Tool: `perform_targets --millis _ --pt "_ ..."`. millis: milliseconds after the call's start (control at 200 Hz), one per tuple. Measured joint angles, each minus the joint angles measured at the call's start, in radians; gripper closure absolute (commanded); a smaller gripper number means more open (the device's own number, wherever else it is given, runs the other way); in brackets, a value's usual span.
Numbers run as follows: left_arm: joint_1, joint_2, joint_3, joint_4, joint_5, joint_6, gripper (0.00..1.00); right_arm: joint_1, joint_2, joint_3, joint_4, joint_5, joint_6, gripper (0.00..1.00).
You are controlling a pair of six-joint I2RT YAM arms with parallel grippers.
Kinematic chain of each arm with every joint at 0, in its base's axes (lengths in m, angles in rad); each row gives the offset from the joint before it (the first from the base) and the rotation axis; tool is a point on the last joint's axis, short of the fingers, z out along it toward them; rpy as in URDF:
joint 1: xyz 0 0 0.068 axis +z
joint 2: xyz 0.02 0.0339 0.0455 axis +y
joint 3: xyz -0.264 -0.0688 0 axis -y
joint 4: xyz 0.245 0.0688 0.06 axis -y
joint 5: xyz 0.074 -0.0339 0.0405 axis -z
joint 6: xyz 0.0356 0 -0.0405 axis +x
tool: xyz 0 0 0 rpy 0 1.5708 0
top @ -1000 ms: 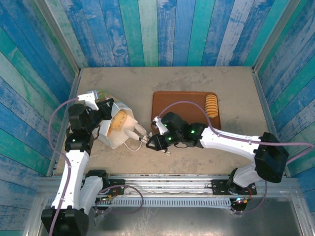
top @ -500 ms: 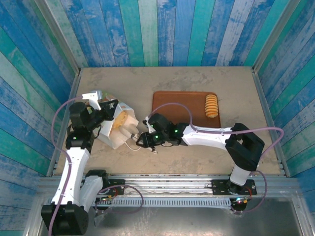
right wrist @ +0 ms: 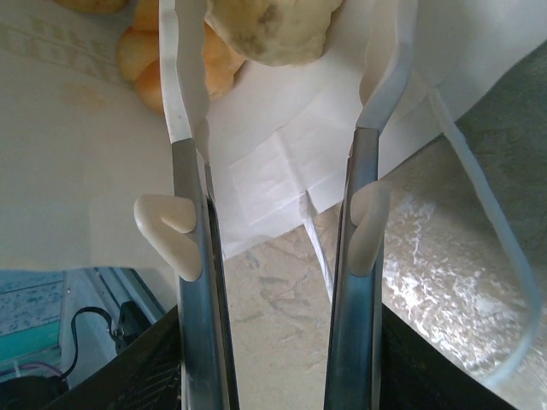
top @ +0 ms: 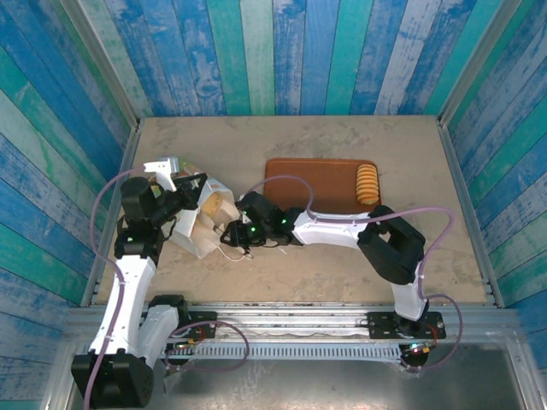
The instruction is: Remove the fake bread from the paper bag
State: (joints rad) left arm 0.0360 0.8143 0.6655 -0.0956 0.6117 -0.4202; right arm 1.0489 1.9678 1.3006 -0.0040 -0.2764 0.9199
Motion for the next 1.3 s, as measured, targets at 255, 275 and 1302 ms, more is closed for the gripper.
perform_targets --millis 255,275,1302 --pt "0.0 0.001 0.0 0.002 0.0 0.0 1.0 0.003 0.011 0.028 -0.034 0.012 -0.019 0.67" --pt "0.001 0.001 0.0 0.002 -0.001 0.0 1.0 0.004 0.011 0.033 -0.046 0.018 -0.026 0.67" --pt "0.002 0.001 0.001 -0.031 -0.016 0.023 1.0 0.122 0.012 0.326 -0.687 0.476 -0.377 0.61"
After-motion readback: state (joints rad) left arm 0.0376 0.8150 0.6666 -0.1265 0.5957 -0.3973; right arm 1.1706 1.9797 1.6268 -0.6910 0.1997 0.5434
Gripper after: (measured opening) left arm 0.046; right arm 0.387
